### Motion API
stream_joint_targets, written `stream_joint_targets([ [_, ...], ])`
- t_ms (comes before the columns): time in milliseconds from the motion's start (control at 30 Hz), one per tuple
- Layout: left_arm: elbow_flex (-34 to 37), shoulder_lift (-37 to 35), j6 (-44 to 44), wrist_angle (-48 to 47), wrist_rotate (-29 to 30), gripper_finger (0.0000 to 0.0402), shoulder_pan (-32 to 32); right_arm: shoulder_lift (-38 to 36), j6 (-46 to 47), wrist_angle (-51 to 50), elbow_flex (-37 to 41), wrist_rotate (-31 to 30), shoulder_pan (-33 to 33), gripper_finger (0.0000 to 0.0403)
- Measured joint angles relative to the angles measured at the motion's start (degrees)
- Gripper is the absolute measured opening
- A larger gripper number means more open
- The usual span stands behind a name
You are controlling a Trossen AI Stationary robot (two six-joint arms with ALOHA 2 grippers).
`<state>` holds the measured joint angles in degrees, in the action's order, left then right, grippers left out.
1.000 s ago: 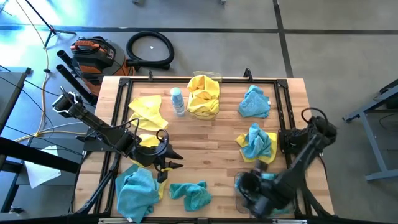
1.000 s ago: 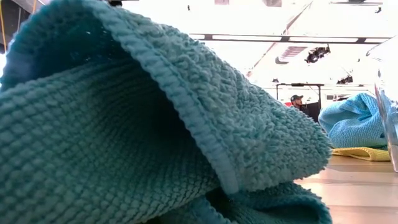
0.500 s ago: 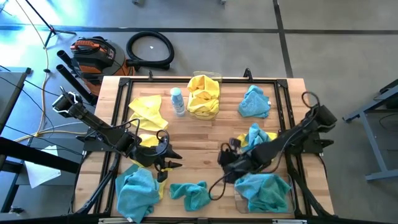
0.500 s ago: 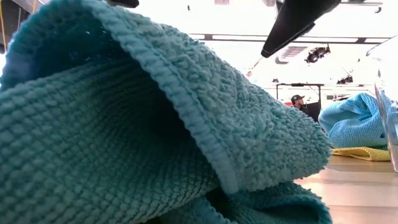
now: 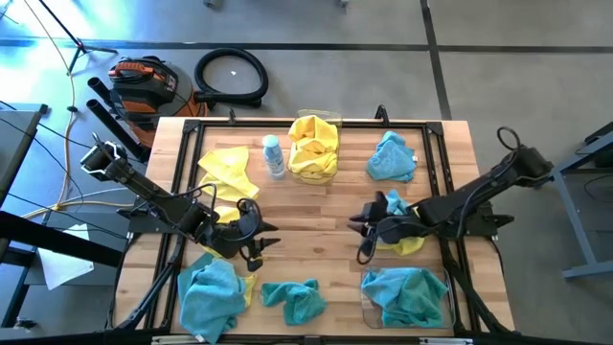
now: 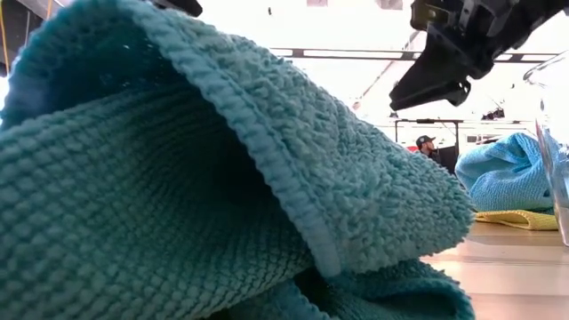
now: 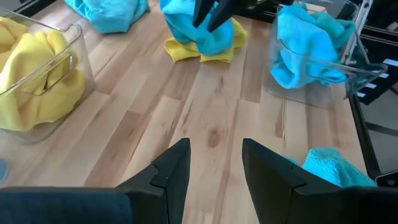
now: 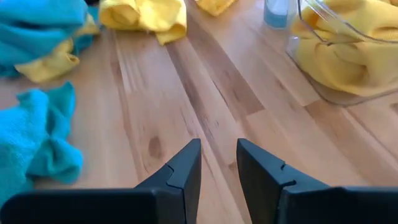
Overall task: Sort microfiber towel by color & place in baskets
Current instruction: Put the yellow towel into the top transparent bin
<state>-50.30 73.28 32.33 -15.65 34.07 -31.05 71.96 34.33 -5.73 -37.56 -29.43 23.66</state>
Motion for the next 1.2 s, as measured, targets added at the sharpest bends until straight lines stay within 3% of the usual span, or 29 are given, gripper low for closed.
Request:
stream_joint_targets([
  [167,0.0,0.0,1.4,0.0,0.0,0.0133,0.0,-0.1,0.2,8.2,3.8,0.1,1.1,0.0096],
  [633,0.0,-0.6,2.3,-2.0,-0.1,0.0133,1.2,-0.1,0.3,10.4,3.9,0.4,3.0,0.0096],
  [833,-0.1,-3.5,13.1,-14.8,0.1,0.0133,4.6,-0.1,0.2,10.3,3.9,-3.4,4.3,0.0096],
  [1033,-0.1,-3.9,24.5,-33.7,2.0,0.0133,9.7,-0.1,-0.3,10.3,3.9,-5.1,4.9,0.0096],
  [1200,1.7,-2.8,26.6,-41.3,2.2,0.0133,16.0,-0.1,-0.3,10.3,3.9,-5.1,4.9,0.0096],
])
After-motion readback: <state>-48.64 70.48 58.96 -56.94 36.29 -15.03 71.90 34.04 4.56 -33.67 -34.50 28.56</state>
